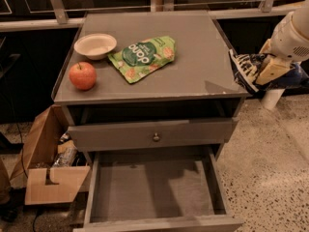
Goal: Place blue chip bag into middle drawer
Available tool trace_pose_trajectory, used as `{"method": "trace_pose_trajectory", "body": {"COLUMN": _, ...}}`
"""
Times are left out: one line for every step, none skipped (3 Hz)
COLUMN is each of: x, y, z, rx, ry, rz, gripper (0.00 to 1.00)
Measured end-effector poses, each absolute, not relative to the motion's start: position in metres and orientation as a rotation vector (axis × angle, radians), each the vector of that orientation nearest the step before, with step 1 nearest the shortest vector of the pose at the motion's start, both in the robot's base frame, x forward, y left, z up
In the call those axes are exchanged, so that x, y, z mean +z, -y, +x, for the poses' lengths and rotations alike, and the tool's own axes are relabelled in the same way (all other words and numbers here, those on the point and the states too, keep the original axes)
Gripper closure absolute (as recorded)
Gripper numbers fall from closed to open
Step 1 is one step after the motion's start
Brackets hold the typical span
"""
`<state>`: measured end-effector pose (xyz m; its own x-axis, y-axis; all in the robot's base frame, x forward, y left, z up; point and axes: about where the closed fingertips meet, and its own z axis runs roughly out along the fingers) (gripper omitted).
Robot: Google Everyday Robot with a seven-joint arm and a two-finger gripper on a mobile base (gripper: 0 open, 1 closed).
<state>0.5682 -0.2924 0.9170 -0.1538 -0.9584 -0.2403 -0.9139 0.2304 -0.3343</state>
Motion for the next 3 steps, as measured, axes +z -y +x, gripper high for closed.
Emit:
{"method": "trace_pose_trajectory", "body": {"x": 0.915, "y": 0.281, "z": 0.552, "rx": -0.149, "ry": -2.101, "rz": -1.7, "gripper": 1.0}}
{"method": "trace_pose_trajectory", "body": {"x": 0.873, "y": 0.257, "z": 0.52, "rx": -0.057, "ry": -2.147, "rz": -1.717, "gripper": 1.0}}
{"method": "trace_pose_trajectory", "body": {"x": 0.873, "y": 0.257, "z": 0.52, "rx": -0.057, "ry": -2.147, "rz": -1.717, "gripper": 1.0}}
